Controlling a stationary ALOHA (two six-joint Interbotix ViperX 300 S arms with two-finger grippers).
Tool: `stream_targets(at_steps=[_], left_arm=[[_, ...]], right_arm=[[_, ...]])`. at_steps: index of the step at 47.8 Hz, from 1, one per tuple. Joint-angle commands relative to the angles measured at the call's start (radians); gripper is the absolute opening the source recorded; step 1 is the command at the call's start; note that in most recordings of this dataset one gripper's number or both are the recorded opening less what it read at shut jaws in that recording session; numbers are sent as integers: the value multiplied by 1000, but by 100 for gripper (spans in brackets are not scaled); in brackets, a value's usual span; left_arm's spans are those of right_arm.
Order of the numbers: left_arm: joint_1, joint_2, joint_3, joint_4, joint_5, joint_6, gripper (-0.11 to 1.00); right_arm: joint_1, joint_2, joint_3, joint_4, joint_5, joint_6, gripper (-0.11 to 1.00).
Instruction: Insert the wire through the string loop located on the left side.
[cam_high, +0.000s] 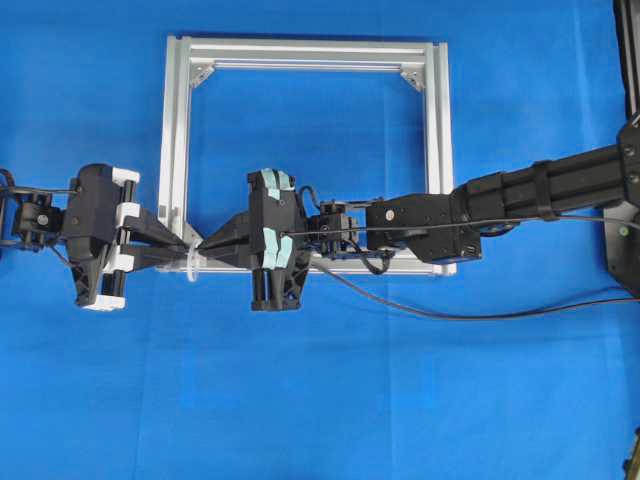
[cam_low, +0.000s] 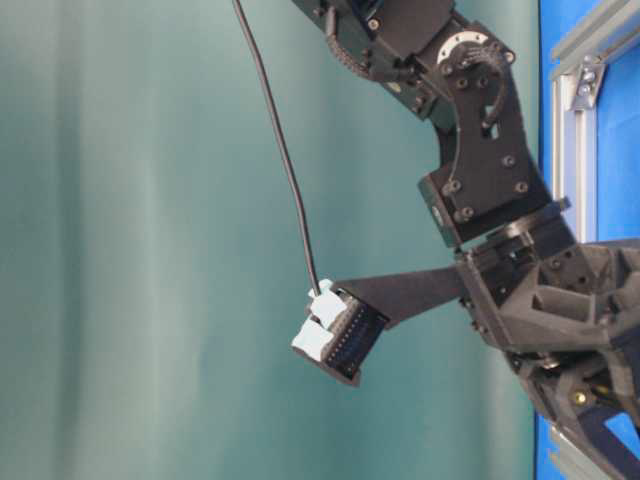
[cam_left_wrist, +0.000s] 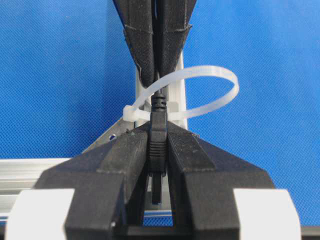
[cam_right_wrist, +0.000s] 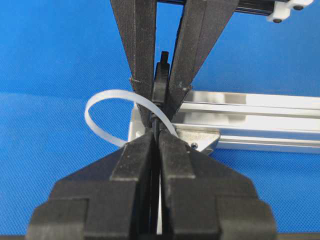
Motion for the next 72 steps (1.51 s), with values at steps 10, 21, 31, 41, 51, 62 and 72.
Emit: stream_targets(at_steps=[10, 21, 31, 41, 51, 62, 72], left_arm=[[0, -14, -6, 0, -2, -2, 6], [0, -14, -6, 0, 0, -2, 6], [0, -14, -9, 0, 11, -2, 6], [0, -38, -9, 0, 52, -5, 6], [0, -190, -15, 2, 298, -35, 6], [-9, -436, 26, 2, 541, -61, 6], [-9, -632, 46, 2, 775, -115, 6]], right_arm=[[3, -21, -8, -6, 17, 5, 0], [12, -21, -5, -2, 23, 8, 42], [15, -29, 14, 3, 26, 8, 94], [15, -31, 23, 6, 26, 8, 92], [18, -34, 31, 5, 25, 8, 92], [21, -37, 40, 3, 25, 6, 92], [21, -38, 43, 3, 25, 6, 92]])
